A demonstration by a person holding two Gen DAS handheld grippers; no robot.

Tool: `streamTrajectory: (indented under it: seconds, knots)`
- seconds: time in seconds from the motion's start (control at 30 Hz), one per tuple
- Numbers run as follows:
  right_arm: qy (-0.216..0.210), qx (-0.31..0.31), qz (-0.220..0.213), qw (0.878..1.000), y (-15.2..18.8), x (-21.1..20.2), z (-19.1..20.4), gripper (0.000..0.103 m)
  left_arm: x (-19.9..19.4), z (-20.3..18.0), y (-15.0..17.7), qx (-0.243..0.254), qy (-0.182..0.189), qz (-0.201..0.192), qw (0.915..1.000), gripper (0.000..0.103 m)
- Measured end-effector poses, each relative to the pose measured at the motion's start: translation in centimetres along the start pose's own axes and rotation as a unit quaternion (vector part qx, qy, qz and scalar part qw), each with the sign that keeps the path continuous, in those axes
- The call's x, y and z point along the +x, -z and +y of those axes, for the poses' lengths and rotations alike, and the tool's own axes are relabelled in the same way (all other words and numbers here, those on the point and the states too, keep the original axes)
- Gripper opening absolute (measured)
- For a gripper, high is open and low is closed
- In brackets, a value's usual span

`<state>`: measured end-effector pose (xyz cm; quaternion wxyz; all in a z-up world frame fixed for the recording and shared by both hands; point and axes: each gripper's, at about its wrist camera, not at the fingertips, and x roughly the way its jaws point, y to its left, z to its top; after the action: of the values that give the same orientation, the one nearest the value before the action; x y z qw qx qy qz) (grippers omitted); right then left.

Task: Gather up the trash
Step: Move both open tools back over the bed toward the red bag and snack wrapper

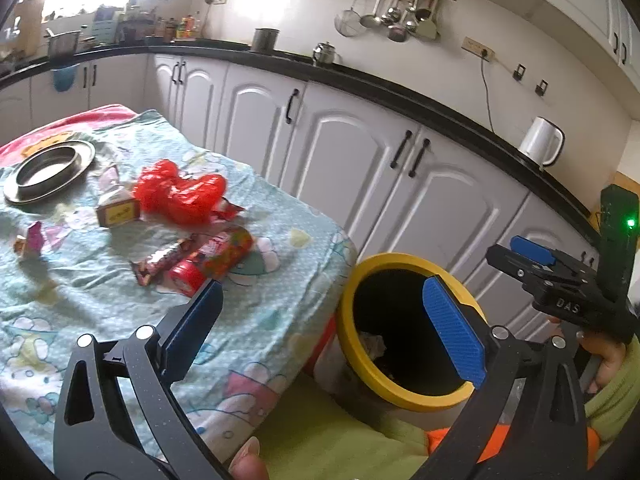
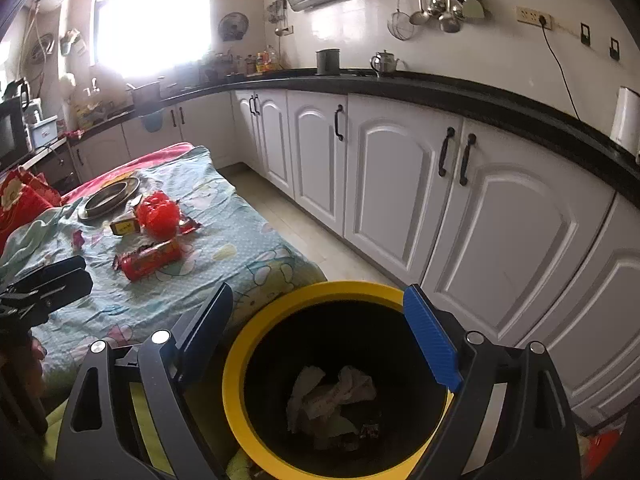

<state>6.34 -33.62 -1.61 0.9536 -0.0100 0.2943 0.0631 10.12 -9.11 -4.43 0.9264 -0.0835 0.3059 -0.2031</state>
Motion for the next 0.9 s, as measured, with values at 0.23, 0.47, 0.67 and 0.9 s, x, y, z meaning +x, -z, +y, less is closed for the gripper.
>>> streamTrajectory:
  seconds: [0.23,0.47,0.67,0.9]
  knots:
    - [-0.012,-0.012,-0.009,1.0,-1.0,-0.2,1.6,0.084,-1.2,1.7,-0.5,-0.016,-0.014,-0.018,0.9996,0.092]
    - [-0.042,-0.021,-0.01,0.999,-2.1,0.3,4.3,0.084,-2.6,3.9,-1.1,-0.039,-0.036,-0.039,0.9978,0.092]
    - [-0.066,-0.036,-0.006,0.997,-2.8,1.1,6.9,0.085,-3.7,6.1,-1.6,-0.065,-0.048,-0.056,0.9951,0.092]
    - [-0.083,-0.054,-0.006,0.995,-3.7,2.1,9.9,0.085,-4.7,8.4,-1.6,-0.082,-0.072,-0.071,0.9915,0.092]
